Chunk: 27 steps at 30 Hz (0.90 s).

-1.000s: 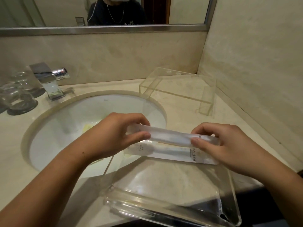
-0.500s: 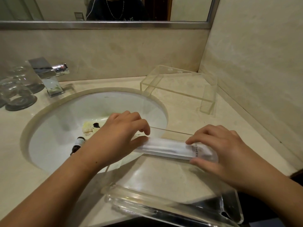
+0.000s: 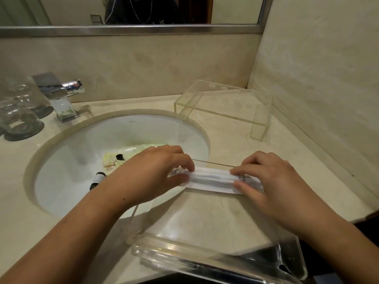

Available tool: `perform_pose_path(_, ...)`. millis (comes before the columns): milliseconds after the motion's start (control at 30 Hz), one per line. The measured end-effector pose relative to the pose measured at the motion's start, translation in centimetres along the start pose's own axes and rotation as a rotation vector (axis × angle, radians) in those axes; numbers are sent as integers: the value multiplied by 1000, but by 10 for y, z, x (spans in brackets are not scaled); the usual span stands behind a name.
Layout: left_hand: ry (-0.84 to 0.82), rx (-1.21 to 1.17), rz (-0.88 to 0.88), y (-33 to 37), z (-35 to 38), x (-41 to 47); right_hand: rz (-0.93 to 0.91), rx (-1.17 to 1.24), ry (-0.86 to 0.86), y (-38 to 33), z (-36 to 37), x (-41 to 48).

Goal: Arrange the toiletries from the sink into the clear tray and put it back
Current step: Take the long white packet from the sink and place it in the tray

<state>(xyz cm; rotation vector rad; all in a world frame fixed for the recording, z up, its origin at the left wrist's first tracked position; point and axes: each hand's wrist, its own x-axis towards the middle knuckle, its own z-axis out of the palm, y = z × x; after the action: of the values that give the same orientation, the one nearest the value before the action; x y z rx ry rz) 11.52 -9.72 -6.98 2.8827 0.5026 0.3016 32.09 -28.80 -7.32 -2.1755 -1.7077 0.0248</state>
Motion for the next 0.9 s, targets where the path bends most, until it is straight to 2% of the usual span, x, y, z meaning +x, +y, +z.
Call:
perform_pose_path(233, -14, 47, 14, -1, 4, -2, -27, -34, -43, 7, 5, -7)
perform_pose_path(633, -20, 64, 35, 2, 3, 1, -10, -8, 17, 6, 6, -4)
perform_pose_path(900, -14, 40, 29, 1, 2, -5, 8, -38, -56, 4, 3, -6)
